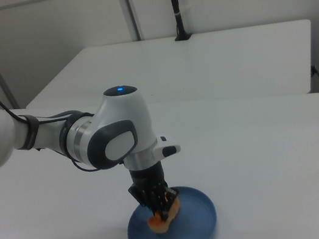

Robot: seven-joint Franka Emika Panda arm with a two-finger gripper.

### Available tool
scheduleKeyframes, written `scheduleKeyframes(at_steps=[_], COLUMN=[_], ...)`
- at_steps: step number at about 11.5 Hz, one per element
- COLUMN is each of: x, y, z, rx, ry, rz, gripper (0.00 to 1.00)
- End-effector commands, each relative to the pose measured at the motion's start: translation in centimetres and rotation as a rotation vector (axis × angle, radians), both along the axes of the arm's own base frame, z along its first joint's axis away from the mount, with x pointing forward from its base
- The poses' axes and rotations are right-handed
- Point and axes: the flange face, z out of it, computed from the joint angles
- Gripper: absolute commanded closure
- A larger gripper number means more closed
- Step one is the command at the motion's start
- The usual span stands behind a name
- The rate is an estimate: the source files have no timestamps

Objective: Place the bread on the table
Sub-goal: 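Lower the open gripper around the bread roll and close it, then lift the gripped bread roll up off the blue plate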

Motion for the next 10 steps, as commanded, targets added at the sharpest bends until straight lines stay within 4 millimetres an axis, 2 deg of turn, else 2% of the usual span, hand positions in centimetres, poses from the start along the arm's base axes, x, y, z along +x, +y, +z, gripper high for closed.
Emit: scheduleKeyframes(at_steps=[1,2,4,9,10], x=[-0.7,-0.5,-0.7,-0.4,-0.4], y=[-0.3,-0.4,-0.8,0.0,0.1], z=[3.9,5.7,10.9,21.5,22.4], rx=[0.017,0.024,0.035,0.053,0.054], ry=[0.006,0.022,0.037,0.06,0.056], rz=[0.0,-0.006,-0.018,-0.018,-0.017], gripper=[0.84,0.84,0.84,0.84,0.84])
